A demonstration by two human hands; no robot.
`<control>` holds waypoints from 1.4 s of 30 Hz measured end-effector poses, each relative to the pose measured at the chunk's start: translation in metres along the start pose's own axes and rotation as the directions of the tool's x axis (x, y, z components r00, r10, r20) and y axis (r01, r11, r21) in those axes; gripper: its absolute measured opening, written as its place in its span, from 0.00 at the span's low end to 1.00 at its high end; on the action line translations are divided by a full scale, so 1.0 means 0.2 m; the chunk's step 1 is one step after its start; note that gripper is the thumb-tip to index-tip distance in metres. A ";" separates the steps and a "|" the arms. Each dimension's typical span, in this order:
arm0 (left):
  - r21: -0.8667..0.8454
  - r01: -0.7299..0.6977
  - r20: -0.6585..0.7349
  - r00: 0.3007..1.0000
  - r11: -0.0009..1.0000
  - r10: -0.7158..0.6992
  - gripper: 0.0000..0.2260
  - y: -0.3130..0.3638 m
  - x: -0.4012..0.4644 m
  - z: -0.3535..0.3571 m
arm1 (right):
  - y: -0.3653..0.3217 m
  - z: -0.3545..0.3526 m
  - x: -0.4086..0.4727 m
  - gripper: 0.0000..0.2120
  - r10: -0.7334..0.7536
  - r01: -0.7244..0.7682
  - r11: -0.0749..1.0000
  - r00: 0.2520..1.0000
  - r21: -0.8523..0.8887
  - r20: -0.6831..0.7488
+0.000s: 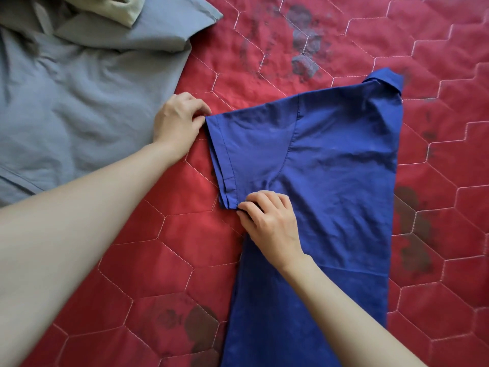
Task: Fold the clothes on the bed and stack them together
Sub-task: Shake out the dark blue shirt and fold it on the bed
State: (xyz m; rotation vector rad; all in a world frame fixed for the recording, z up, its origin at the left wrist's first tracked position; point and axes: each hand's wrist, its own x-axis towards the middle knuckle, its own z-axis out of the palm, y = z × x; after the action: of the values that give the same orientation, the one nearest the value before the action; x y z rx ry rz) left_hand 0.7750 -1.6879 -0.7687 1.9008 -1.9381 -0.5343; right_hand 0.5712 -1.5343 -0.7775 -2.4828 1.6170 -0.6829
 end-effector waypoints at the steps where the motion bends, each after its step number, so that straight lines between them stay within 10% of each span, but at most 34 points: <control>1: -0.042 0.016 -0.012 1.000 0.999 -0.016 0.11 0.00 0.00 0.00 | -0.01 0.01 0.00 0.02 0.006 -0.006 1.000 1.000 -0.003 0.011; 6: -0.090 0.042 0.018 0.999 0.995 -0.040 0.13 0.04 0.02 -0.03 | -0.07 0.06 0.04 0.19 0.040 -0.035 0.991 0.998 -0.127 0.039; 12: 0.119 0.013 0.193 0.981 0.993 -0.036 0.11 0.05 0.05 0.00 | -0.14 0.12 0.14 0.08 0.104 -0.125 0.970 0.989 -0.207 -0.109; 18: -0.119 0.150 0.104 0.985 0.982 -0.138 0.05 0.18 0.04 -0.07 | -0.15 0.01 0.19 0.19 0.258 -0.266 0.963 0.954 -0.037 -0.151; 24: -0.377 0.039 0.060 0.998 0.925 -0.018 0.08 0.59 0.11 -0.12 | -0.08 -0.21 0.11 0.20 0.836 -0.690 0.473 0.549 0.548 -0.030; 28: -0.203 -0.022 0.160 0.986 0.979 0.055 0.16 0.76 0.02 0.08 | 0.02 -0.25 -0.03 0.21 0.920 -0.832 0.255 0.365 0.493 0.142; 33: 0.017 -0.155 0.188 0.971 0.988 0.149 0.25 0.69 -0.40 0.30 | 0.20 -0.29 -0.12 0.20 0.895 -0.842 0.369 0.436 0.395 0.094; 37: 0.154 -0.324 0.277 0.921 0.933 0.275 0.31 0.59 -0.72 0.37 | 0.36 -0.28 0.01 0.22 0.745 -0.737 0.623 0.661 0.260 0.090; 42: 0.140 -0.340 0.005 0.939 0.930 0.343 0.19 0.52 -0.81 0.39 | 0.54 -0.19 0.37 0.26 0.424 -0.444 0.893 0.885 0.075 0.189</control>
State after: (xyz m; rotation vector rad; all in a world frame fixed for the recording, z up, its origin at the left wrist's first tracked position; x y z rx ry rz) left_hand 0.6498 -1.5230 -0.7827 1.5811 -2.2790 -0.2825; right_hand 0.4891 -1.6407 -0.7558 -1.9308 1.9105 -0.4723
